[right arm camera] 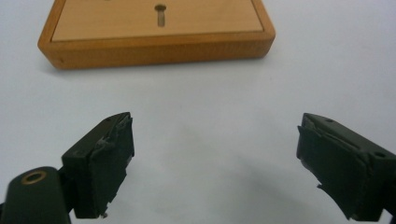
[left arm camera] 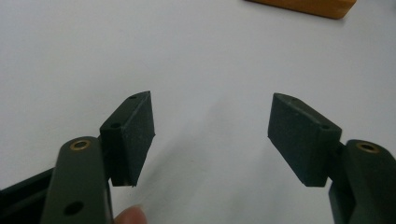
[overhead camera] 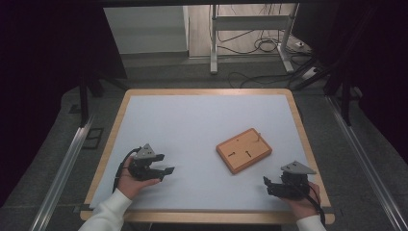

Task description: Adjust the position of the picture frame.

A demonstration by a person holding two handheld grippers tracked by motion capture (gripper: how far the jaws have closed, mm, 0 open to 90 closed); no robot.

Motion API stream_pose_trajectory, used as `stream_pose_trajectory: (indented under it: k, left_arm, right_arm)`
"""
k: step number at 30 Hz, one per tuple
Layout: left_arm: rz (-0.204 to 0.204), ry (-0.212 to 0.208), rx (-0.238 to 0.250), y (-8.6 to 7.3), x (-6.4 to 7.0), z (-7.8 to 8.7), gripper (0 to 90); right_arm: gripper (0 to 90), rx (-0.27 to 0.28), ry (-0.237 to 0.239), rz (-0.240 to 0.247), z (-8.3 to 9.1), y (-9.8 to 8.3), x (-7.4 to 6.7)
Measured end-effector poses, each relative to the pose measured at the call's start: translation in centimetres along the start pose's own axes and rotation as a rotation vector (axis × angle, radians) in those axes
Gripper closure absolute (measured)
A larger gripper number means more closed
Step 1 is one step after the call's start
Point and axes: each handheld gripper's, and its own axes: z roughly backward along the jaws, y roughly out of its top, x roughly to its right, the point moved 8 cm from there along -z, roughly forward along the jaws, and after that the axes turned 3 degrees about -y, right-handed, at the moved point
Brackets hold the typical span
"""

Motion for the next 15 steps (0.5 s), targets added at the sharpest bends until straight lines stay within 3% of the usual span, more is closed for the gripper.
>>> stream_pose_trajectory:
  k: [15]
  left_arm:
    - [-0.003,-0.001,-0.010,-0.08,-0.03,0.01,30.8]
  right_arm:
    - [15.3,-0.015,-0.003,0.016,0.18,-0.08,0.11]
